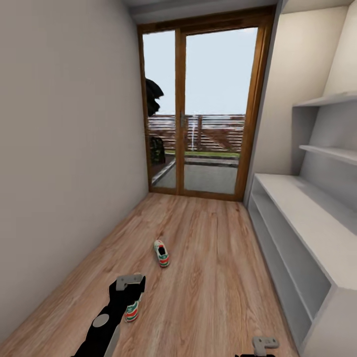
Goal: Pick up the two gym shoes and the two sandals from the corridor floor and place them onto the hallstand (shoe rack) in the corridor, making sure they are on the rack and not on the floor. Arrange them so the two gym shoes are next to each other and the two sandals are next to each other.
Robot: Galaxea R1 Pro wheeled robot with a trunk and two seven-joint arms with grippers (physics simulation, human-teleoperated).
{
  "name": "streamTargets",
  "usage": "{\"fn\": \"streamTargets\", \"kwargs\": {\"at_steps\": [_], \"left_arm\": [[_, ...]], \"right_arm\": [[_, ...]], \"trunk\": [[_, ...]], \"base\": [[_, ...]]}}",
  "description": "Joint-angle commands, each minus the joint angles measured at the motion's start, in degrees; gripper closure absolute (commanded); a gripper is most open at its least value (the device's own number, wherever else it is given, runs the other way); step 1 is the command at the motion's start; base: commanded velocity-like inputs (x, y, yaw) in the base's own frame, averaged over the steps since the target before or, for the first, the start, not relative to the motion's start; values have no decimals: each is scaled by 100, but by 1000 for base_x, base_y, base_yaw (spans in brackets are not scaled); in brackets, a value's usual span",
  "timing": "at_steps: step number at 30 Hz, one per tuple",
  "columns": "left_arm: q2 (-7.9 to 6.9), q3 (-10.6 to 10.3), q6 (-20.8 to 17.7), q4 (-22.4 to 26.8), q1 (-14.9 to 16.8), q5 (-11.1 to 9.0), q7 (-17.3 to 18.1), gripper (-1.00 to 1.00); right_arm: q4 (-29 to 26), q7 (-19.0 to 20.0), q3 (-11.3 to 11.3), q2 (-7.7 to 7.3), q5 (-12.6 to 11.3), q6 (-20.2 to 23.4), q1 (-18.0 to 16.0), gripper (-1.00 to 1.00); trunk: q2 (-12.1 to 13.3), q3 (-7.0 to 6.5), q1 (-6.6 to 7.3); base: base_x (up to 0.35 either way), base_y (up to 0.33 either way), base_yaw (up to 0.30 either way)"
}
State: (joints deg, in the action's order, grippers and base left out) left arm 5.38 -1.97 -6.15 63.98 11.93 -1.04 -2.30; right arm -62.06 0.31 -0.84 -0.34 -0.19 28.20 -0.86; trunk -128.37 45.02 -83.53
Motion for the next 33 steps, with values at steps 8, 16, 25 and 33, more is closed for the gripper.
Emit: {"fn": "streamTargets", "kwargs": {"at_steps": [8, 16, 25, 33], "left_arm": [[-2, -20, -36, -8, 2, -11, -25, -100], [-2, -22, -36, -9, 2, -18, -25, -100], [-2, -23, -36, -4, 2, -19, -25, -100], [-2, -23, -36, -6, 2, -21, -25, -100]], "right_arm": [[0, -4, -4, -13, -7, 28, -2, -100], [1, -8, -4, -18, -3, 28, -2, -100], [1, -9, -4, -19, 1, 28, -2, -100], [-8, -13, -4, -19, 22, 28, -2, -100]], "trunk": [[-3, 7, -2], [-3, 7, -2], [-3, 22, -2], [-3, 38, -2]], "base": [[280, -223, 190], [150, -91, 283], [36, -6, 288], [298, -58, 253]]}}
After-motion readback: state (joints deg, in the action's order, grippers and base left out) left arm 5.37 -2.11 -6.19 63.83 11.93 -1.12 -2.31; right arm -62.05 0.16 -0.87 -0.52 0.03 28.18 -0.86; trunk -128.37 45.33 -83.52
